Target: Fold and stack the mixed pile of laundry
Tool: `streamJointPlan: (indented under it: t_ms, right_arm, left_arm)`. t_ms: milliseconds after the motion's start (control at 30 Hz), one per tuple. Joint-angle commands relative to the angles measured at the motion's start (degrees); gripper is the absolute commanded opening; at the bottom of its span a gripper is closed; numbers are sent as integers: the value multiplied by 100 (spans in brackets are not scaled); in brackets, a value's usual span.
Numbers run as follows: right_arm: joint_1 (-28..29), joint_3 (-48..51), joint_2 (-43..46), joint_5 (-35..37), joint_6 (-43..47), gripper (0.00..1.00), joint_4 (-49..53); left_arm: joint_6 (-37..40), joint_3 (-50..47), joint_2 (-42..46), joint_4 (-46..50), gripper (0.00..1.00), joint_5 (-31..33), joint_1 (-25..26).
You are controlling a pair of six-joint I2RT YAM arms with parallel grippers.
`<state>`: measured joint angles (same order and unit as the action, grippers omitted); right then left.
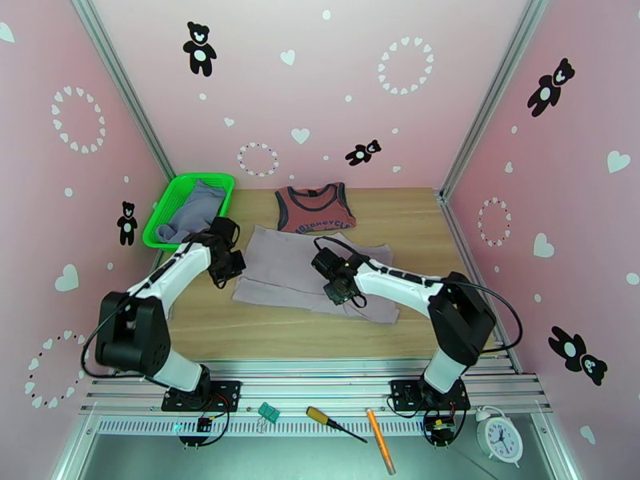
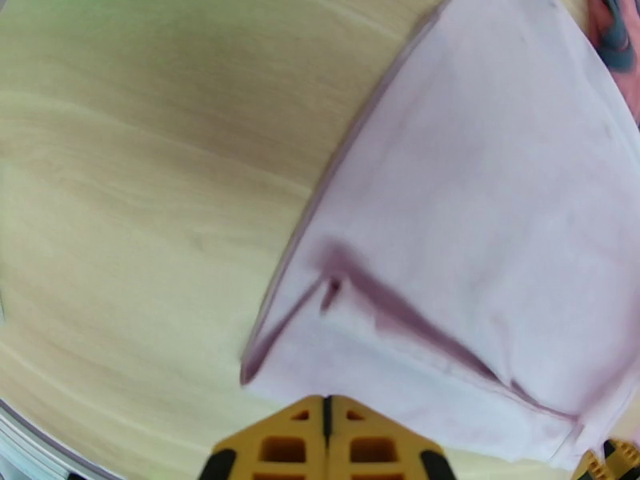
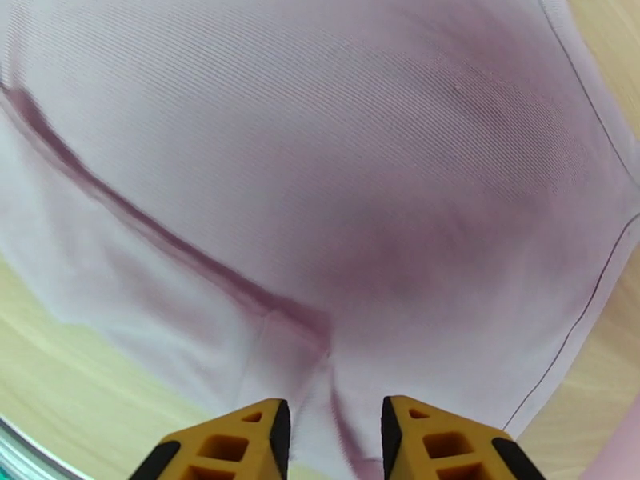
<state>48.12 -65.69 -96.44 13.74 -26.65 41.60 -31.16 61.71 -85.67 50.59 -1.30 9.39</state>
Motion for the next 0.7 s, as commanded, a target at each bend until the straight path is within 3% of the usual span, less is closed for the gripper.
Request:
streamJointPlan:
  t_ms: [0, 167, 400, 667]
  right_arm:
    - [48, 180, 179, -283, -501, 32, -79]
    - [49, 187, 111, -361, -614, 27, -158]
    - [49, 318, 66, -424, -744, 26, -292]
    - [49, 477, -32, -425, -950, 26, -318]
  left_arm:
    - [81, -355, 115, 40, 0, -425, 129]
    - [145, -470, -372, -347, 0, -672, 188]
    - [119, 167, -1134, -689, 0, -72, 171]
    - [137, 526, -2013, -1092, 0, 7, 114]
